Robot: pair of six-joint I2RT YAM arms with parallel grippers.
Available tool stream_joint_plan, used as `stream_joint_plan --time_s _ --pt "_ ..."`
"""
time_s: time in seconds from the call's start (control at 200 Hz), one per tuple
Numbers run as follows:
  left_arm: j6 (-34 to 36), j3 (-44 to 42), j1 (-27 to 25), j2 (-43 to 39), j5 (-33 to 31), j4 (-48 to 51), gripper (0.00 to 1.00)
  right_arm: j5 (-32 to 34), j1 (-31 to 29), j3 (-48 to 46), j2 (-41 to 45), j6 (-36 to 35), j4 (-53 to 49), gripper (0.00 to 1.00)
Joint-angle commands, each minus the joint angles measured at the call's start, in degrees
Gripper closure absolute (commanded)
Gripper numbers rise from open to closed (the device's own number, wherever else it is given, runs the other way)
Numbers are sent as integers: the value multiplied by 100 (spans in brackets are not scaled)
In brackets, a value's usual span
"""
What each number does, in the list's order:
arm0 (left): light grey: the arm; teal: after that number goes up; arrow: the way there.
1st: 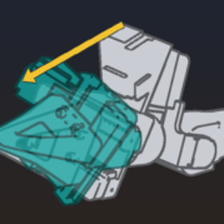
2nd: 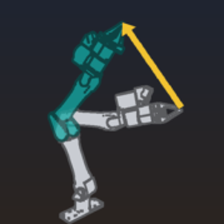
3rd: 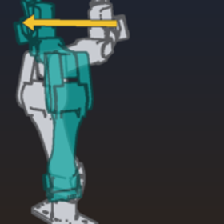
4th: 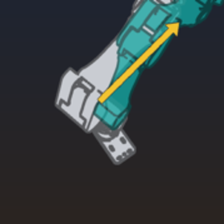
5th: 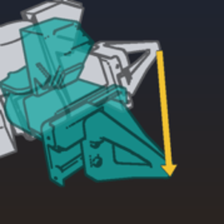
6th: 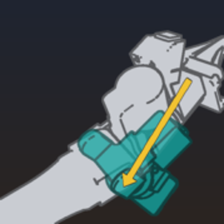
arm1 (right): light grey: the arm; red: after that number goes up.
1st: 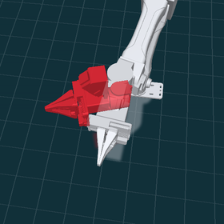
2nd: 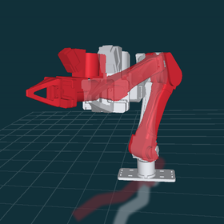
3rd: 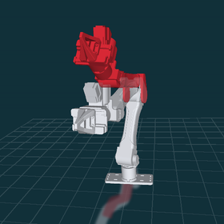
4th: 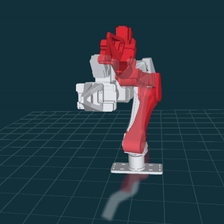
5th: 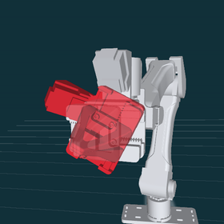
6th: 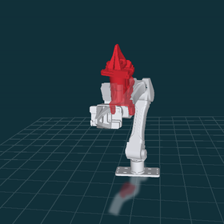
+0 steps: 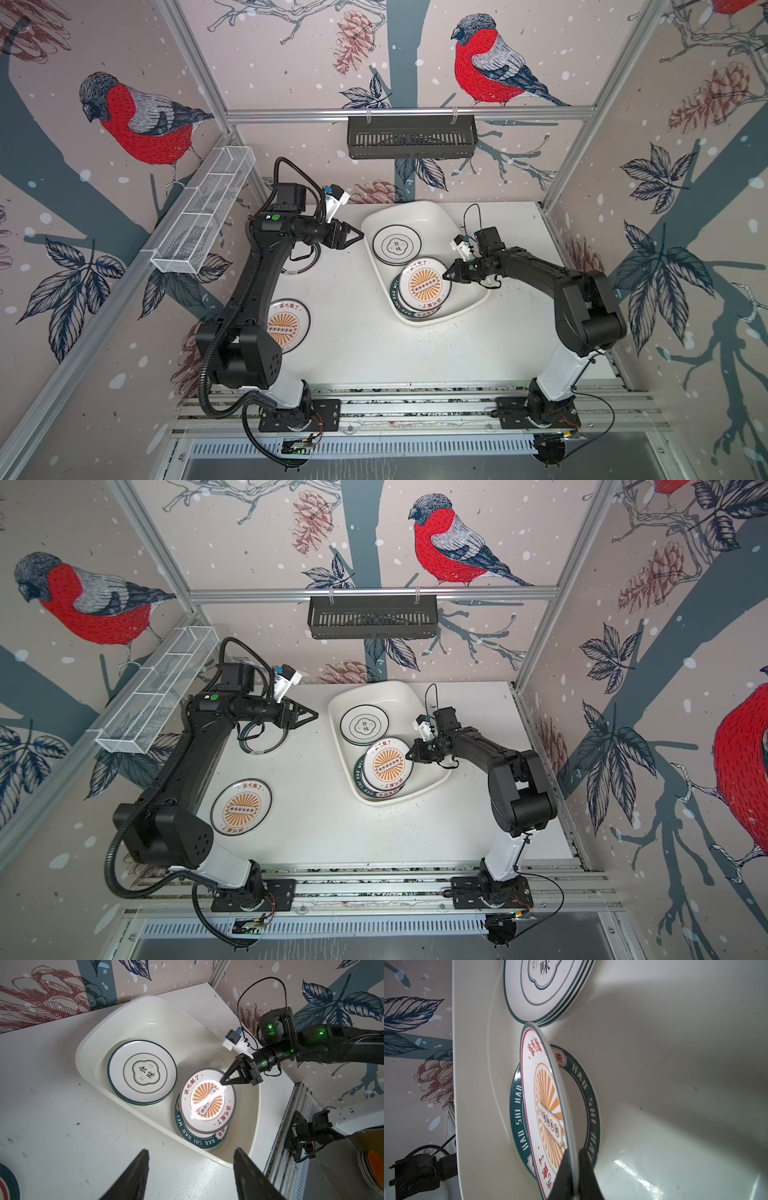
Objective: Place the plates into the plastic bin on the countertop
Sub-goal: 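Lower the sunburst plate onto the green-rimmed plate in the bin with the right gripper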
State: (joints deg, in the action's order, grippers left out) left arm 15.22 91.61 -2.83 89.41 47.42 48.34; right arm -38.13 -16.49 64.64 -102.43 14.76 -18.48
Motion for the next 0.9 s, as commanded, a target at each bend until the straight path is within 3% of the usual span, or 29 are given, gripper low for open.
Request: stream_joint_plan --time_s 0.0,0.896 --pt "42 10 -18 -28 110 -105 35 -230 -5 99 -79 -123 -93 92" --pt "131 18 -16 -90 180 -61 35 -55 -16 334 -532 -209 -268 86"
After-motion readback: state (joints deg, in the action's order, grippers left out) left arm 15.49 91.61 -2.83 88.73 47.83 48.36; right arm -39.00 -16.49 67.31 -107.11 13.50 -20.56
